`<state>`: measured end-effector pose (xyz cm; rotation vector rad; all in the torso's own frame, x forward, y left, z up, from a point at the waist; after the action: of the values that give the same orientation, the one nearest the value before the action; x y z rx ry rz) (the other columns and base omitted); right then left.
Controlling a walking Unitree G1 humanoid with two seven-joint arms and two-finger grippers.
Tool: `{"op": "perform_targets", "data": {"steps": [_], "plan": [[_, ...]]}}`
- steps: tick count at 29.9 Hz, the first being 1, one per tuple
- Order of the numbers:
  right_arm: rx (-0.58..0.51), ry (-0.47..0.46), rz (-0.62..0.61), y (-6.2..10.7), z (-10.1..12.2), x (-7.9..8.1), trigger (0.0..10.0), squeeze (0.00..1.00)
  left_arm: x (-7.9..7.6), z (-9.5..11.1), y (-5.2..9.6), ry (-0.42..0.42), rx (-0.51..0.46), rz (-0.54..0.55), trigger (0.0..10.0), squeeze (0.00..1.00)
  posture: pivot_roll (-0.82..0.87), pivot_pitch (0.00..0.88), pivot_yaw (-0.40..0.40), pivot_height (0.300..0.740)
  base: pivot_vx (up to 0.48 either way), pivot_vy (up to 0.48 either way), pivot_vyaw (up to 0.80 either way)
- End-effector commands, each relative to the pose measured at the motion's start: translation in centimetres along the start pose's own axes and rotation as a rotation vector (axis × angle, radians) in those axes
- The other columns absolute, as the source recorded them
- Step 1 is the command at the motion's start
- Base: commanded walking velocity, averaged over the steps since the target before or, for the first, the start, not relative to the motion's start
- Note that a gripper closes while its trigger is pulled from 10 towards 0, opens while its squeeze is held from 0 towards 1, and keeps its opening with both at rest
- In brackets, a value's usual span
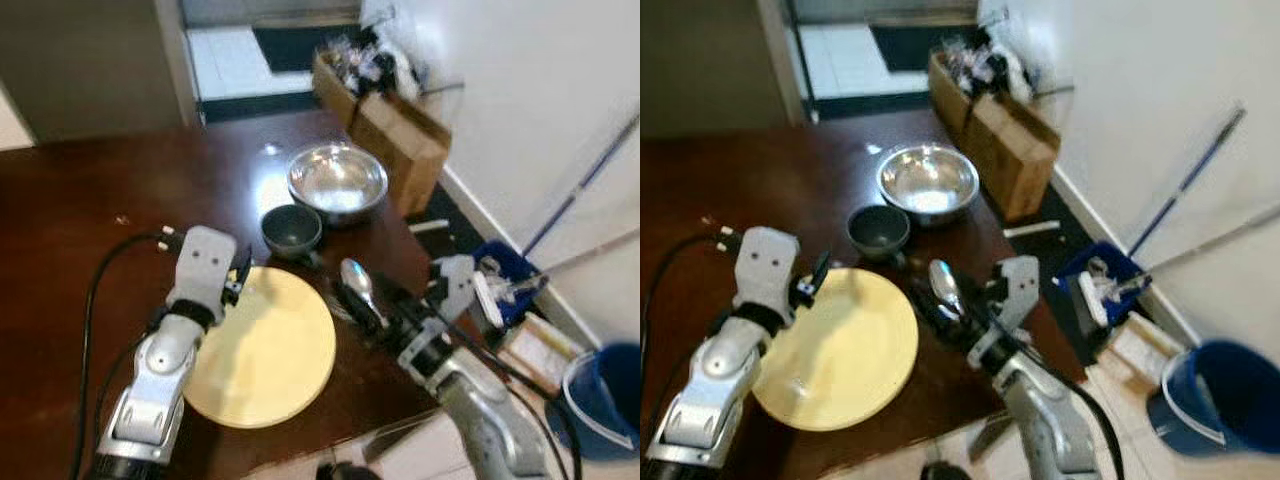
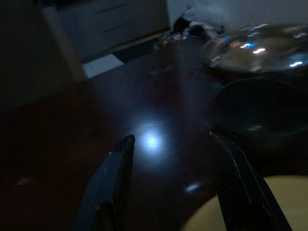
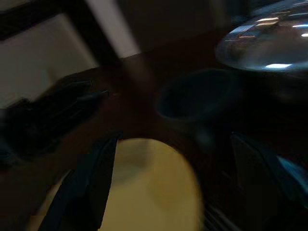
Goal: Setting the table
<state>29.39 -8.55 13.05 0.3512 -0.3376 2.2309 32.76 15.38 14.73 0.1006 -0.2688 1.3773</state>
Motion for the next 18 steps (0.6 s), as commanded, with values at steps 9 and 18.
{"op": "perform_targets", "data": {"steps": [9, 18], "plan": [[0.093, -0.133, 0.088, 2.7, -2.1, 1.9, 10.0, 0.0, 1.8, -2.7, 2.0, 0.089, 0.117, -0.064, 10.0, 0.0, -0.13, 0.013, 0.018, 0.74, 0.0, 0.0, 0.0], [0.171, -0.099, 0.031, 4.6, -3.4, 0.7, 10.0, 0.0, 0.9, -5.9, 4.2, 0.257, 0.256, -0.214, 10.0, 0.0, -0.14, 0.012, 0.018, 0.74, 0.0, 0.0, 0.0]]}}
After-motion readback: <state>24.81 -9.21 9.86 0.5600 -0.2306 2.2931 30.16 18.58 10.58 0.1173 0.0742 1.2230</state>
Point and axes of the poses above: a point about 5 cm out from each wrist's last joint towards the gripper, its own y axis pointing back from the gripper into the wrist, its own z axis along the axis of the wrist's last joint, x = y × z, the point moved 5 cm from there along -y, pointing out of the wrist towards the gripper, and after that the axes turned 1 degree about y, right-handed, at the moved point
